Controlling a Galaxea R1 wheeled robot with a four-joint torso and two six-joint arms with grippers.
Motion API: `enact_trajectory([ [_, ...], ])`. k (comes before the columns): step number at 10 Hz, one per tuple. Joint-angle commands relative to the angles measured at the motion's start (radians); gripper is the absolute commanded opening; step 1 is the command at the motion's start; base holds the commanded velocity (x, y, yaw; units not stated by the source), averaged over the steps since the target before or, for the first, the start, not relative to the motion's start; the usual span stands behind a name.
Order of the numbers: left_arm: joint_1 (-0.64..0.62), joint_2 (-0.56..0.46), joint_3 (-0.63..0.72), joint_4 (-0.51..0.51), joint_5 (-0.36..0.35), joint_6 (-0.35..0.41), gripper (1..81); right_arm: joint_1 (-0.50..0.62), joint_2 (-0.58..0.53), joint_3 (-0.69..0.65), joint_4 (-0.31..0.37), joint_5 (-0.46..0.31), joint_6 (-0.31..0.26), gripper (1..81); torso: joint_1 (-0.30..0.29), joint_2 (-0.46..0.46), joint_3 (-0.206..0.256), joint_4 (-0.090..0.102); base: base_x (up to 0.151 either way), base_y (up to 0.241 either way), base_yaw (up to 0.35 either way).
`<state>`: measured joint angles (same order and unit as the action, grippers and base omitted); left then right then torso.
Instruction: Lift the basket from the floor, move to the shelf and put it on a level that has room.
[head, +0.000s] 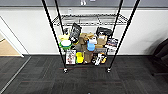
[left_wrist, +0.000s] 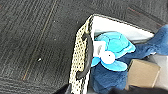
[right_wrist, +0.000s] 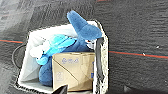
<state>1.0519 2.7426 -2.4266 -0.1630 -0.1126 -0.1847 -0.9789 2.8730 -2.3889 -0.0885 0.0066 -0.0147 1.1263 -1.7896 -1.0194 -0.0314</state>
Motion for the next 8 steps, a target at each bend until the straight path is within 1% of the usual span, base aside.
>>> enact_trajectory([
  [1,-0.085,-0.021,0.006,-0.007,0.062,-0.001,81.1,0.096,-0.005,0.005,0.009,-0.043,0.001,81.1,0.061,-0.095,-0.087,0.000,0.000,0.000,0.000],
  [2,-0.095,-0.020,0.007,-0.006,0.070,-0.001,81.1,0.105,-0.005,0.002,0.009,-0.043,0.001,81.1,0.085,-0.132,-0.029,0.000,0.000,0.000,0.000],
  [3,-0.111,-0.020,0.007,-0.006,0.082,-0.001,81.1,0.114,-0.004,0.001,0.007,-0.043,0.001,81.1,0.100,-0.158,-0.046,0.000,0.000,0.000,0.000],
  [5,-0.125,-0.013,0.007,-0.006,0.091,-0.001,81.1,0.130,0.004,-0.001,0.006,-0.043,0.001,81.1,0.133,-0.211,-0.059,0.000,0.000,0.000,0.000],
  [8,-0.117,-0.016,0.007,-0.007,0.091,-0.001,81.1,0.154,0.041,-0.038,0.009,-0.066,0.001,81.1,0.198,-0.314,-0.060,0.000,0.000,0.000,0.000],
])
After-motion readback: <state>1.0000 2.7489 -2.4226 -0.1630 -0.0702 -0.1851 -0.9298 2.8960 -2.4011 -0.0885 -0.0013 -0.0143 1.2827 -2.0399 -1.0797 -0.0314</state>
